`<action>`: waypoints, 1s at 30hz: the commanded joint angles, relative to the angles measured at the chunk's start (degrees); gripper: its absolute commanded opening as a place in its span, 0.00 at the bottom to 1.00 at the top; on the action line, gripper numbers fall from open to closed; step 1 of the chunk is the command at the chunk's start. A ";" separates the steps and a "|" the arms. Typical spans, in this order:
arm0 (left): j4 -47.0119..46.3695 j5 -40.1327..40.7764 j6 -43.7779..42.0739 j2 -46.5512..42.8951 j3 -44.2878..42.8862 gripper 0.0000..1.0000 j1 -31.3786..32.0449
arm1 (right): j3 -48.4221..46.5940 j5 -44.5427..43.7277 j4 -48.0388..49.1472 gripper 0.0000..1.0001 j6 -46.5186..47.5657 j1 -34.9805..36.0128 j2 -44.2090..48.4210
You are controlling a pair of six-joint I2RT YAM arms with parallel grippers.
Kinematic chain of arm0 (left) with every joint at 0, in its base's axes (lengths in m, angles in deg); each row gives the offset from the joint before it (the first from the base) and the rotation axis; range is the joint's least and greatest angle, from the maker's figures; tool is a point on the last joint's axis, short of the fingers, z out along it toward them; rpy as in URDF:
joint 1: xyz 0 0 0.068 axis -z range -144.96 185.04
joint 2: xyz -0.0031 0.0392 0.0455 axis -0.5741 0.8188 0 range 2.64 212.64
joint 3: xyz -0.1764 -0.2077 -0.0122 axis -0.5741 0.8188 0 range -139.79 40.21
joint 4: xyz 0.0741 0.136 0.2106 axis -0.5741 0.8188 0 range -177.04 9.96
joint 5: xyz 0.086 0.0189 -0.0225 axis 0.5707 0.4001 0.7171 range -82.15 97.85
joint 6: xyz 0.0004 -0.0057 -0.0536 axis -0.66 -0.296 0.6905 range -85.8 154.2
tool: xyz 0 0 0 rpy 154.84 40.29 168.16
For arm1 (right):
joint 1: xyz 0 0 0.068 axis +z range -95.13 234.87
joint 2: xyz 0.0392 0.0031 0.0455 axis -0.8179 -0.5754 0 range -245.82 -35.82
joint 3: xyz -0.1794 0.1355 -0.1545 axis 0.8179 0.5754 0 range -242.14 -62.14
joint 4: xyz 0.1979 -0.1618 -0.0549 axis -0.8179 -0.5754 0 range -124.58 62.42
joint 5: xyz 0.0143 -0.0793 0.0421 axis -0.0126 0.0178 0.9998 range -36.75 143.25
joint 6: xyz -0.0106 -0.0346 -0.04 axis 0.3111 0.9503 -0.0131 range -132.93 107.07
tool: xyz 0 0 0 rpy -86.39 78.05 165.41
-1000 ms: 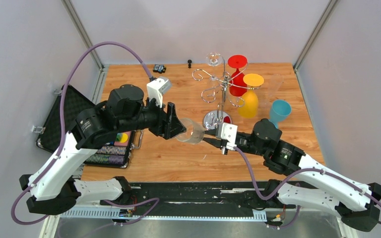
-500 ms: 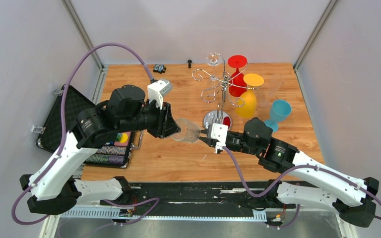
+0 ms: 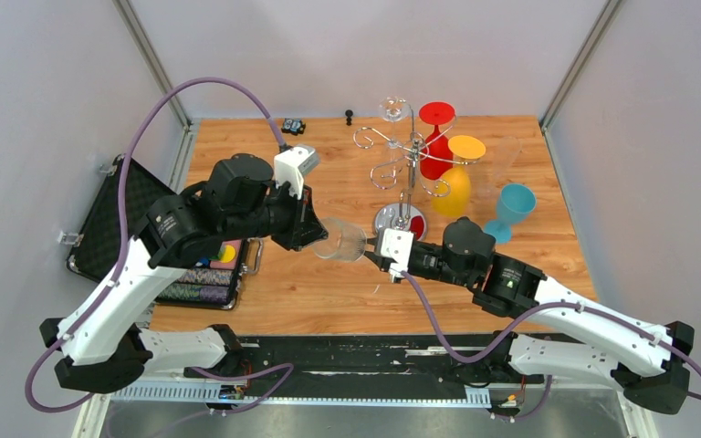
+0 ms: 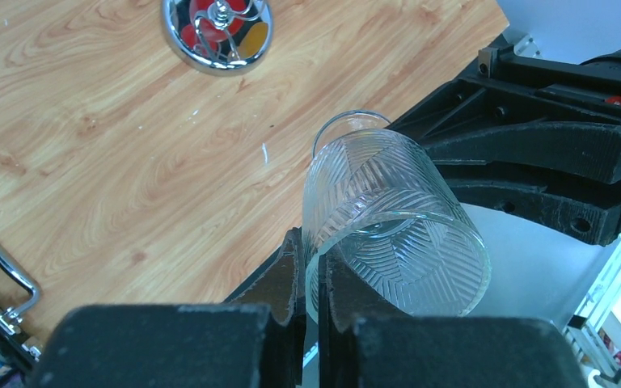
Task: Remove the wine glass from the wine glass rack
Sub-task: Place the wine glass at the center of the board.
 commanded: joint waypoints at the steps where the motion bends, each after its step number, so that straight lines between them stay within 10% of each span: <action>1: -1.56 -3.85 -0.67 0.50 -1.12 0.00 0.55 | -2.68 -1.39 5.91 0.13 0.47 0.39 -0.11; 30: -3.52 7.04 -3.72 5.59 8.78 0.00 -7.09 | -0.93 -23.39 -2.65 0.57 -24.98 0.33 12.46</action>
